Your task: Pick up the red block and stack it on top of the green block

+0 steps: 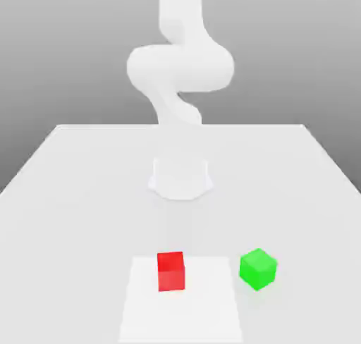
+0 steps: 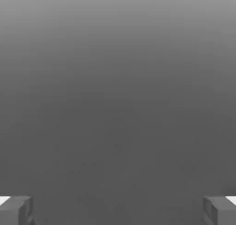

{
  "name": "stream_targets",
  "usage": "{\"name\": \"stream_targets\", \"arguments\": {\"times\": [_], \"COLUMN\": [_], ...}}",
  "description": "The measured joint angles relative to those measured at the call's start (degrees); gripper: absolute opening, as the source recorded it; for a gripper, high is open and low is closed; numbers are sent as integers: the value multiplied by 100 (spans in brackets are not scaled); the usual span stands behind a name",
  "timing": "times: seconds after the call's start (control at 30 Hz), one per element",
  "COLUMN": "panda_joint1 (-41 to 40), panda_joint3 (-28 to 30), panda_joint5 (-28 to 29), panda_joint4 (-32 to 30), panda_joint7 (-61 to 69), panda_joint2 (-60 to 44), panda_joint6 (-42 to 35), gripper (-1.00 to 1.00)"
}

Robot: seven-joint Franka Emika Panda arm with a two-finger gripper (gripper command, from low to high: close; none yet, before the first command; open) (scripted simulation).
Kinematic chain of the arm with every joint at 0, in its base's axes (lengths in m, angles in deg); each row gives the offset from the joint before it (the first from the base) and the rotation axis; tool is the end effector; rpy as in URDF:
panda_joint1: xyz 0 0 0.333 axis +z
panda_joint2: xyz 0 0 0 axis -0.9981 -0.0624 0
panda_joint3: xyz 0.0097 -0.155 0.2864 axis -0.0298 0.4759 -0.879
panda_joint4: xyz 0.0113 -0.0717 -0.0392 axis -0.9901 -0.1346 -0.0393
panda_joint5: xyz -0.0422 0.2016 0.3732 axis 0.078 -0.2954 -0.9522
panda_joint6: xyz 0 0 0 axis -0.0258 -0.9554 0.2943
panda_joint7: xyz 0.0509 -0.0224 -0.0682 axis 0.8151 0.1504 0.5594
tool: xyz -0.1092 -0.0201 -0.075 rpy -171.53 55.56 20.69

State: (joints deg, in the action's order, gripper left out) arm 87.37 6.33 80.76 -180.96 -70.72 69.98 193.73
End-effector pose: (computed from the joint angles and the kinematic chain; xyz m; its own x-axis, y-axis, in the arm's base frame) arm 0.4228 -0.0070 0.6462 0.5359 -0.7163 0.4468 -0.5279 -0.6973 -0.4848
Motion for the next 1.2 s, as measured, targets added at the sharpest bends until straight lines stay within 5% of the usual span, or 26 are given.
{"name": "stream_targets", "arguments": {"times": [0.4,0.6,0.87,0.9,1.2], "panda_joint1": [360,299,96,32,64], "panda_joint3": [461,513,213,140,204], "panda_joint5": [-373,34,-308,-350,-214], "panda_joint4": [-1691,-2575,-2503,-2488,-2516], "panda_joint7": [794,781,1074,1101,1007], "panda_joint2": [-2520,-3872,-5275,-5414,-5164], "panda_joint6": [1587,2493,3665,3783,3571], "gripper": [0,0,0,-100,-100]}}
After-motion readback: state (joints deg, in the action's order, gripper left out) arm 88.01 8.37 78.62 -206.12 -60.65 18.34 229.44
